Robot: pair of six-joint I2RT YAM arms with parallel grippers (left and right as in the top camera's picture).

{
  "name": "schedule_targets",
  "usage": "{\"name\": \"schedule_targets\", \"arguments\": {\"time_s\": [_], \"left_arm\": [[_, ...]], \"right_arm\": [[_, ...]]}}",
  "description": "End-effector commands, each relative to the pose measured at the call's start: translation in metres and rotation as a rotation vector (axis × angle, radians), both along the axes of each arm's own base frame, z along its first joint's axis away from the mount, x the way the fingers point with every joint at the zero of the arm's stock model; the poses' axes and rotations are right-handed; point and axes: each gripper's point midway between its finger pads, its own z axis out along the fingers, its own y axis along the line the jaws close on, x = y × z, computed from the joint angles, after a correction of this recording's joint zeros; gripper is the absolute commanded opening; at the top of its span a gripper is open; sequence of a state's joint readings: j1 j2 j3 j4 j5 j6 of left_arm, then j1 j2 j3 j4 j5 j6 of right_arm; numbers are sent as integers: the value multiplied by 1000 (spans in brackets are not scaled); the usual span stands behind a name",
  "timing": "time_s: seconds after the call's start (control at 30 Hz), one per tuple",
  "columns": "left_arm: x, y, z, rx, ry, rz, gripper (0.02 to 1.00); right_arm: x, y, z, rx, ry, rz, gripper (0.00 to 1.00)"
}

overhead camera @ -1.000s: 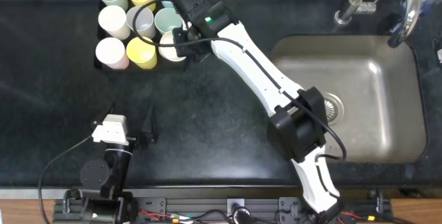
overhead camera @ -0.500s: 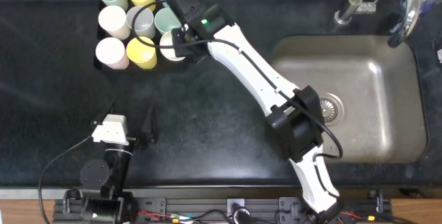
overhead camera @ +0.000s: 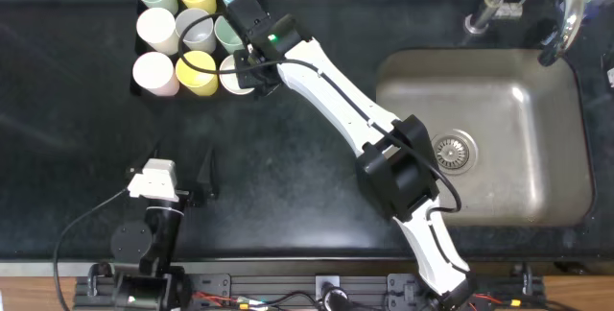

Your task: Store Cups

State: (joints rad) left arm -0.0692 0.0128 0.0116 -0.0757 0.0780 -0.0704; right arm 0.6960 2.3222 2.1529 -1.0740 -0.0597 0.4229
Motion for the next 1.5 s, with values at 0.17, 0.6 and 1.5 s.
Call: {"name": "schedule_targets", "arguments": {"time_s": [0.17,0.6,1.5], "left_arm": [[0,2,0,18,-8,8,1000],[0,2,0,18,-8,8,1000],[0,2,0,18,-8,8,1000]], "right_arm": [[2,2,-1,-3,-7,-11,69],[3,-1,22,22,-37,-17,489],[-45,-275,208,-59,-423,-184,952]]}}
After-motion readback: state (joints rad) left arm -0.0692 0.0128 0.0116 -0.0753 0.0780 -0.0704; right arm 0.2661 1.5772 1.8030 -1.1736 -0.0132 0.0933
